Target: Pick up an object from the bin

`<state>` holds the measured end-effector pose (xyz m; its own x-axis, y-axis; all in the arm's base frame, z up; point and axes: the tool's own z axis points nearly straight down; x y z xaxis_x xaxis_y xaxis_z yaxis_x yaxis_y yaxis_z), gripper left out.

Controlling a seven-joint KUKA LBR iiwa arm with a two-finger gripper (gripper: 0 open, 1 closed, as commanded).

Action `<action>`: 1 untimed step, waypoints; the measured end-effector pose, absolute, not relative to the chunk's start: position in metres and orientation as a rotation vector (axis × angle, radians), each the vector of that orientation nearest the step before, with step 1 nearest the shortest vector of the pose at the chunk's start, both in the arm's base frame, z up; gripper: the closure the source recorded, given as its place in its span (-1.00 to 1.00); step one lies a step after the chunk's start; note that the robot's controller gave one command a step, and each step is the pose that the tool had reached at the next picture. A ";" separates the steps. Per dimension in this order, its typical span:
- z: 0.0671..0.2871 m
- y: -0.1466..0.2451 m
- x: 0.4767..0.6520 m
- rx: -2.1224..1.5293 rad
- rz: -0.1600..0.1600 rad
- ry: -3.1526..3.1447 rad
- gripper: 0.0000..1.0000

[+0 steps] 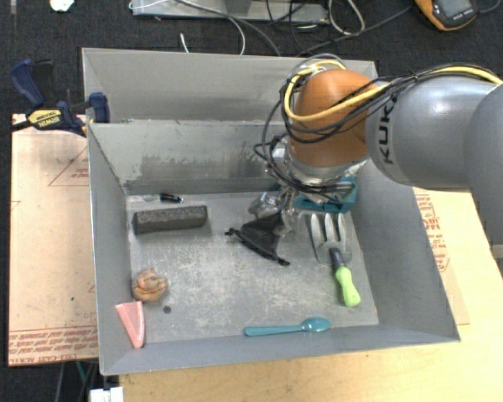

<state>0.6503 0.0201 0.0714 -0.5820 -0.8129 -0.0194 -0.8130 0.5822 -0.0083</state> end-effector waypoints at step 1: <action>0.136 0.027 0.652 -1.447 0.007 2.768 1.00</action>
Offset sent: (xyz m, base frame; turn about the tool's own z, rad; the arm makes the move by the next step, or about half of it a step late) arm -0.0115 -0.0043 0.1489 0.0010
